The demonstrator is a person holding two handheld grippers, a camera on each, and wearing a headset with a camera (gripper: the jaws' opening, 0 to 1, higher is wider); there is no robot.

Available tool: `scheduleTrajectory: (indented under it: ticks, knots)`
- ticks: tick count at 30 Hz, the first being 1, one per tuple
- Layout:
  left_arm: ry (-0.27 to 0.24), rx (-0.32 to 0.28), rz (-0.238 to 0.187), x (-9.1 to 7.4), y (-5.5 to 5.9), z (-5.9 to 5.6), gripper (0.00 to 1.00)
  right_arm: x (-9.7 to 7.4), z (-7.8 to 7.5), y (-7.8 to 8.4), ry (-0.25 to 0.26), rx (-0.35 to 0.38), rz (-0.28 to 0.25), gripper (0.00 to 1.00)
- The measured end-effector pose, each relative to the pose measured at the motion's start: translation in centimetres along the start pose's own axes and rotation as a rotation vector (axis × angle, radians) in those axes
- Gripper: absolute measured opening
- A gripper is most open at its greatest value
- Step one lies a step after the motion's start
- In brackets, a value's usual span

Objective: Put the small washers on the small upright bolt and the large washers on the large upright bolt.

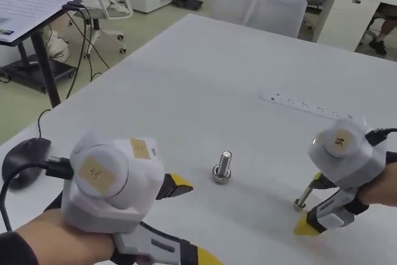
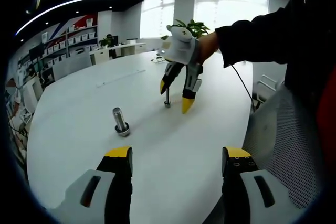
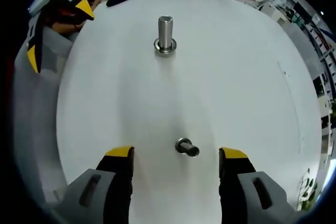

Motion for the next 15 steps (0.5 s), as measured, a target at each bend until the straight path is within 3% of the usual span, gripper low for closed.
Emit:
scheduleTrajectory:
  ticks: [5, 15]
  knots:
    - [0.004, 0.004, 0.005, 0.1, 0.1, -0.1, 0.69, -0.2, 0.4, 0.0, 0.017, 0.031, -0.059, 0.84]
    - [0.008, 0.011, 0.01, 0.0, 0.2, -0.2, 0.69, -1.0, 1.1, -0.1, 0.069, 0.068, -0.138, 0.92]
Point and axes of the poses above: the centre of the closed fingertips' face, and the gripper's own axes: x roughly forward along the fingers, z roughly to its left, y roughly out of its underside, the point moved 4 cm from there along -x, roughly backward along the fingers, and after that the axes turned 7 degrees about -x, right-handed, at the moved point
